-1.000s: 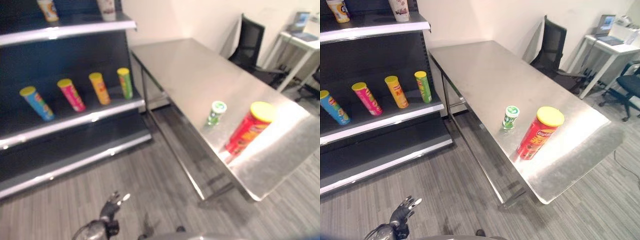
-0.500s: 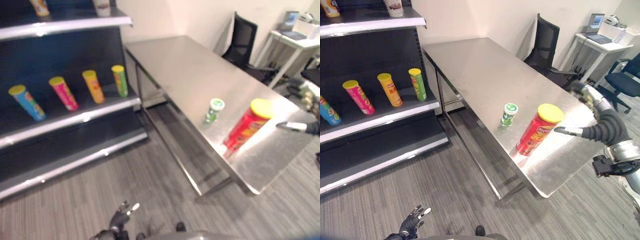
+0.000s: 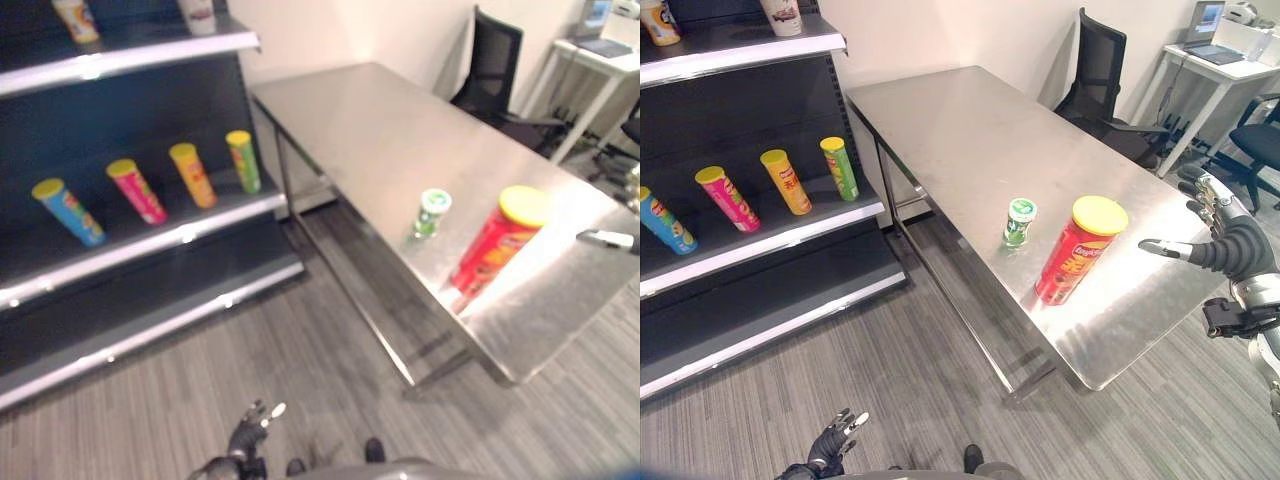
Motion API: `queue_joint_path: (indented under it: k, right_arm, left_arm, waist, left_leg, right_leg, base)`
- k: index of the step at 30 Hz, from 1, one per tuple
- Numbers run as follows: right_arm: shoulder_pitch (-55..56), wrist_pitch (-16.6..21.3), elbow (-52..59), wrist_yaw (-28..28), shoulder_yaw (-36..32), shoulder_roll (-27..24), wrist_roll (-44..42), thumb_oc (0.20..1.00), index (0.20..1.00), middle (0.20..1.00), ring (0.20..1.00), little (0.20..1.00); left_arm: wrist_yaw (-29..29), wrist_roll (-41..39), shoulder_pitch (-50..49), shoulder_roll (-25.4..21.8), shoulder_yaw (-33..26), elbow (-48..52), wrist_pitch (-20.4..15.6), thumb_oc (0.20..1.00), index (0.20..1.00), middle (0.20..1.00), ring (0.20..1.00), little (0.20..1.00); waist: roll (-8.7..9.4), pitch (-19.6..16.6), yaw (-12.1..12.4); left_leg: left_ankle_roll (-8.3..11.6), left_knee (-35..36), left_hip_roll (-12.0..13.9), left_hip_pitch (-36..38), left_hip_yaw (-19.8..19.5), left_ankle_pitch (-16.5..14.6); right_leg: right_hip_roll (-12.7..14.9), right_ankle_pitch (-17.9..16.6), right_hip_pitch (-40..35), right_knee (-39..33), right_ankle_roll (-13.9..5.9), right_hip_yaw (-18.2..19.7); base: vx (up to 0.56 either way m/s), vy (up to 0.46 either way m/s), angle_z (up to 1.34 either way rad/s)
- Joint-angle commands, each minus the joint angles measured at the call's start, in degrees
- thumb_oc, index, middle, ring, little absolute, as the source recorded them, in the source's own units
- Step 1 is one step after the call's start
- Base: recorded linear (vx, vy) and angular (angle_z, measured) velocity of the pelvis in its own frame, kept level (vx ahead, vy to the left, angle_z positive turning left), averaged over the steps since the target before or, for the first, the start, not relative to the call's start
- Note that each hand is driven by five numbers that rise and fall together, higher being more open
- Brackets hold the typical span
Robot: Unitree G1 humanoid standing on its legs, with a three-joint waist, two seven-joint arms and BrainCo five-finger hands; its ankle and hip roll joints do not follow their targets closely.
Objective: Put the goods on the table back onto the shelves and tidy them up.
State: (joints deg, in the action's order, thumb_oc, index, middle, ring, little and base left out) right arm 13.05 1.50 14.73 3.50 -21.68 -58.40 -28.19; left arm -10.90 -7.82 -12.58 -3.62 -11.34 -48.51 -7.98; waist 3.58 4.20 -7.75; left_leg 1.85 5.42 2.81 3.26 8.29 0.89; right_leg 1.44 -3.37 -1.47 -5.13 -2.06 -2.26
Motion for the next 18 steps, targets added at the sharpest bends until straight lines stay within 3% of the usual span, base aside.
queue_joint_path:
  k: [1, 18]
  right_arm:
    - [-5.85, 2.05, -0.37, 0.75, 2.05, -0.6, -0.73, 1.0, 1.0, 1.0, 1.0, 1.0]
    - [-12.81, 1.82, -9.37, 4.59, 10.35, -2.02, -0.59, 1.0, 1.0, 1.0, 1.0, 1.0]
  left_arm:
    - [0.48, 0.47, 3.11, -1.38, 0.58, -1.8, -1.96, 1.0, 1.0, 1.0, 1.0, 1.0]
    - [0.6, 0.29, 2.61, -1.59, 0.56, -2.26, -1.68, 1.0, 1.0, 1.0, 1.0, 1.0]
  waist:
    - [0.44, -0.47, 2.34]
    - [1.06, -0.08, 4.27]
  left_leg:
    - [0.98, -0.42, 2.05, 0.74, -1.35, -0.75]
    - [0.88, -0.42, 2.32, 0.39, -1.82, -1.31]
  right_leg:
    - [1.9, -2.25, 2.05, 0.13, 0.39, -1.03]
    - [1.85, -2.14, 1.85, 0.13, 0.29, -1.52]
  base:
    - [0.0, 0.0, 0.0]
    - [0.0, -0.002, 0.01]
